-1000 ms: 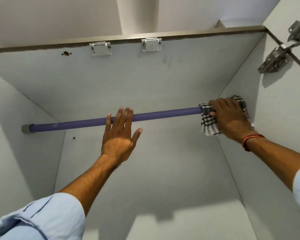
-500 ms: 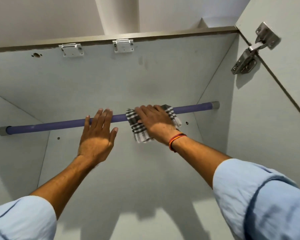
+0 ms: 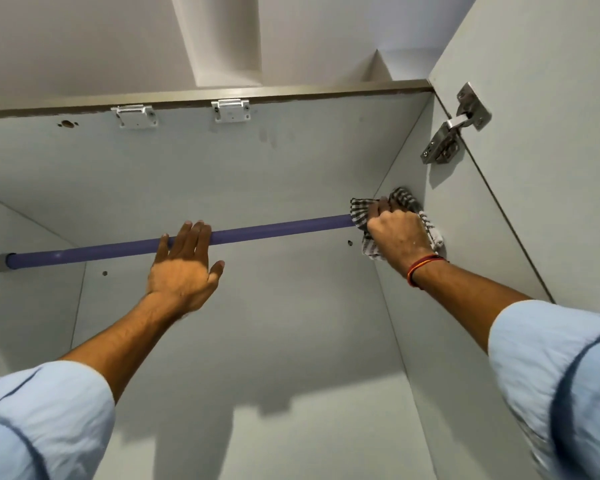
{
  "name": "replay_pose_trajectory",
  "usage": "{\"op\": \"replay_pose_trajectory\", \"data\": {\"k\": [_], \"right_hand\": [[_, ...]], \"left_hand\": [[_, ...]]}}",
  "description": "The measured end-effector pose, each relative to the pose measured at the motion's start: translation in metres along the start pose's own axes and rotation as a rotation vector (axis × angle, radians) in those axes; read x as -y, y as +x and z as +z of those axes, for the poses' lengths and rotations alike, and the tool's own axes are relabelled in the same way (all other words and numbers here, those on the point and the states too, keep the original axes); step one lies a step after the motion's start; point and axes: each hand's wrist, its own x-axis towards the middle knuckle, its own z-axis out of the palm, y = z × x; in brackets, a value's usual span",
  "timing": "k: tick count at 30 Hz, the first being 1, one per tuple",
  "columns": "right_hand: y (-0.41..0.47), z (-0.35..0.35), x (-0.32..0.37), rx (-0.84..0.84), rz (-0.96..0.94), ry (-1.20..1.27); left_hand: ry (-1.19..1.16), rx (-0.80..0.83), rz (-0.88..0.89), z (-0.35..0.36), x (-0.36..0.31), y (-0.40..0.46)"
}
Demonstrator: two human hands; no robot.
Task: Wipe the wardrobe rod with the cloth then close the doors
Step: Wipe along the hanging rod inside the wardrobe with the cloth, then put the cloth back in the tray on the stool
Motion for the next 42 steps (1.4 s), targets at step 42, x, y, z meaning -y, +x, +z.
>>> {"op": "replay_pose_trajectory", "data": {"k": [42], "right_hand": [[-1.029,-0.427,-0.106,0.71,1.97,0.63]], "left_hand": [[-1.488,2.015,0.426,-0.28,-0.368,-0.961]]}}
